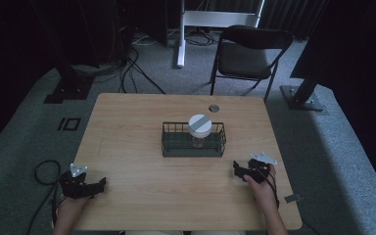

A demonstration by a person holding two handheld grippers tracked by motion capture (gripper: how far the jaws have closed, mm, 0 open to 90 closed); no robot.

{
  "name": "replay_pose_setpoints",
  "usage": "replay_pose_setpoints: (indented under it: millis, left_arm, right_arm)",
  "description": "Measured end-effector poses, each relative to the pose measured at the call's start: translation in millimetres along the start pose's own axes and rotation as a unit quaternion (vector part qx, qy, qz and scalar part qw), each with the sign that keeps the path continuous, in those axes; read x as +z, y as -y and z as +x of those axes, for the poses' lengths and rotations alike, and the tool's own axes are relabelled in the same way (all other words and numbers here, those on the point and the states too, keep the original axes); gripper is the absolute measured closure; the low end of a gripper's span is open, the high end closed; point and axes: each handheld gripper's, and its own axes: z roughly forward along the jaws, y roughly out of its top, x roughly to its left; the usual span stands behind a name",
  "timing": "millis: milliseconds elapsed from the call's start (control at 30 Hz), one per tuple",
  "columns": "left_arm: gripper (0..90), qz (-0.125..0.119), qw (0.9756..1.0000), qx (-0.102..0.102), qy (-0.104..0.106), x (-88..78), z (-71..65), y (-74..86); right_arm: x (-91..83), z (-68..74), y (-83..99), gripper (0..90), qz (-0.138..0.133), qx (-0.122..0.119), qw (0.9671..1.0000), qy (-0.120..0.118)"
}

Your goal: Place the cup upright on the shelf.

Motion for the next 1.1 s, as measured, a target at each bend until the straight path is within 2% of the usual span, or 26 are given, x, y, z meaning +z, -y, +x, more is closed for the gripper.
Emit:
replay_pose_setpoints:
  millis: [167,433,600,1100]
  left_arm:
    - [0.6,0.000,1.0000,0.000,0.000,0.0,0.0,0.0]
    - [0.6,0.000,1.0000,0.000,0.000,0.0,0.0,0.0]
    - [0.6,0.000,1.0000,0.000,0.000,0.0,0.0,0.0]
    - [0.6,0.000,1.0000,0.000,0.000,0.0,-0.1,0.0]
  right_arm:
    - [2.5,-1.1,-1.0,13.0,0.012,-0.006,0.9999,-0.001]
    - [7.9,-3.3,-2.1,13.0,0.051,-0.025,0.9984,-0.007]
    - [9.0,-3.4,-2.6,11.8,0.054,-0.033,0.9980,-0.007]
    - [9.2,-3.4,-2.7,11.6,0.054,-0.034,0.9979,-0.008]
